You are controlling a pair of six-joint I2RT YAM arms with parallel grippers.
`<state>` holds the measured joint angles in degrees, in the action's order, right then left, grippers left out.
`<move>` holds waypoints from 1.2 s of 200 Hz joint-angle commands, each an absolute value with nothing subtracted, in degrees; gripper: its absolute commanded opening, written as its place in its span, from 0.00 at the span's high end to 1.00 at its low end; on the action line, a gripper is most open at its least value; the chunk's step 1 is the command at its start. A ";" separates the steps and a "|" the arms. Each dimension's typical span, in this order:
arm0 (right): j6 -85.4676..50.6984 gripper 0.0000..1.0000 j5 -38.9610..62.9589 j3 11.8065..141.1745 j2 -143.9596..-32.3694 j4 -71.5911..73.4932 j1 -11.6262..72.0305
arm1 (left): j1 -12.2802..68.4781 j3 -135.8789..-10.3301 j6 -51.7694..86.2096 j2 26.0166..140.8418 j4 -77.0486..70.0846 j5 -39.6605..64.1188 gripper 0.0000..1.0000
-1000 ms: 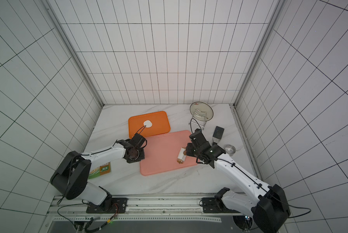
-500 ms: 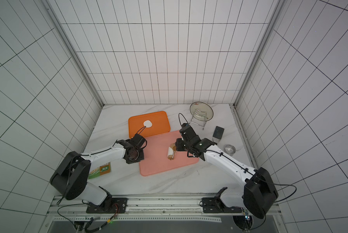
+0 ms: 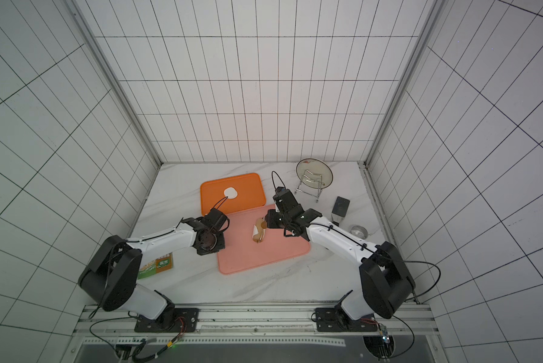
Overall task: Roll out the dumpling wrappers from the dough
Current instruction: Flatten out the dough on the work surface.
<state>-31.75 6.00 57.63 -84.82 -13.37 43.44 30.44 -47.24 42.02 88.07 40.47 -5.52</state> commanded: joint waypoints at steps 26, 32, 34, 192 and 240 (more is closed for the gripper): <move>-30.93 1.00 -0.09 46.03 -81.06 -23.56 36.74 | 29.69 -47.21 41.15 90.70 40.78 -4.68 1.00; -30.79 1.00 -0.51 45.26 -79.99 -24.77 35.94 | 29.38 -47.20 40.98 90.69 40.78 -4.54 1.00; -30.69 1.00 -0.65 45.00 -79.53 -25.40 35.54 | 29.30 -47.22 40.92 90.63 40.78 -4.56 1.00; -31.40 1.00 7.48 51.46 -94.27 -19.55 43.84 | 27.33 -48.08 39.19 92.55 39.81 -3.07 1.00; -32.45 1.00 8.96 50.21 -97.23 -17.18 44.12 | 27.33 -48.30 39.46 92.12 39.89 -3.33 1.00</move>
